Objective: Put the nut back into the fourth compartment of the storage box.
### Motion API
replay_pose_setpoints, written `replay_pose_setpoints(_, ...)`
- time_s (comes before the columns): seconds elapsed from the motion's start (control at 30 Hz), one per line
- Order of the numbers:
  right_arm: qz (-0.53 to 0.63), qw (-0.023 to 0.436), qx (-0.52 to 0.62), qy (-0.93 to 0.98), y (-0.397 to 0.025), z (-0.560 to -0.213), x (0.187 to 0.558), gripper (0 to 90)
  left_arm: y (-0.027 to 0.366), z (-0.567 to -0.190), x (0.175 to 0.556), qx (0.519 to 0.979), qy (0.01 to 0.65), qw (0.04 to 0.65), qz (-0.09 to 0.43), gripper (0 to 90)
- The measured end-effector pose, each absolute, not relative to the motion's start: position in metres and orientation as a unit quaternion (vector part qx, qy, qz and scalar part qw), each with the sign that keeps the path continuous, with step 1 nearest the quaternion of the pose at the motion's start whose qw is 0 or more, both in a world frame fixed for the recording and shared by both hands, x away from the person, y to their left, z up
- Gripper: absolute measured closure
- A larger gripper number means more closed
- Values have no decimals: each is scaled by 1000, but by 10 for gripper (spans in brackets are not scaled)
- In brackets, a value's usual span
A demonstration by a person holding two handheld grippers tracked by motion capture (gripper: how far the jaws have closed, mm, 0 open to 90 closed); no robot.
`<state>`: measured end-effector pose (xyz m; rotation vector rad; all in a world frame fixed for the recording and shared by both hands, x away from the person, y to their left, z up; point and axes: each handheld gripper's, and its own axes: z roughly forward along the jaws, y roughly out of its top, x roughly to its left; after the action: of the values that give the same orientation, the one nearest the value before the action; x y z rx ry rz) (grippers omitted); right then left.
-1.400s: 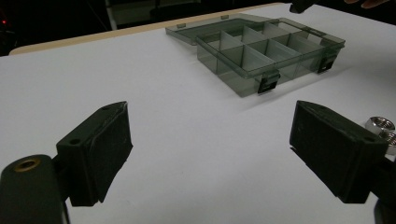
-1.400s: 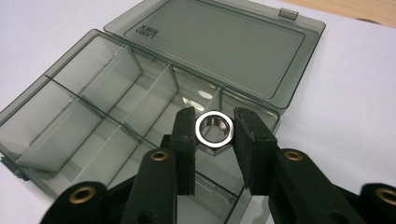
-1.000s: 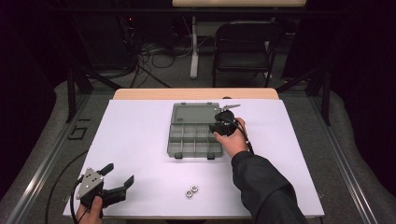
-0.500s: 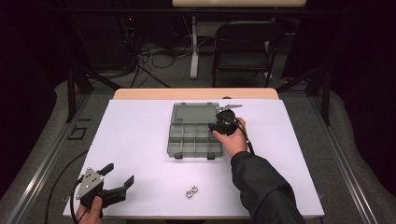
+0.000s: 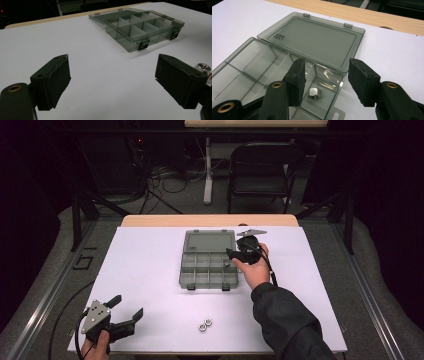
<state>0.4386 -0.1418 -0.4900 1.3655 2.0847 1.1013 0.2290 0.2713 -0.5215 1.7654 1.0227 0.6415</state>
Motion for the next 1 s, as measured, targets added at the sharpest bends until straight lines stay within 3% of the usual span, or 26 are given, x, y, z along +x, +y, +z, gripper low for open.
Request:
replay_pose_setpoints(0.17, 388, 236, 473, 755, -141, -484, 432, 448, 270, -522, 229, 721, 420, 484, 263, 128)
replay_pose_setpoints(0.53, 393, 226, 464, 761, -140, -476, 419, 395, 271, -522, 229, 724, 419, 481, 264, 128)
replay_pose_setpoints(1.0, 429, 229, 399, 777, -141, -461, 357, 342, 270, -522, 229, 722, 419, 482, 265, 128)
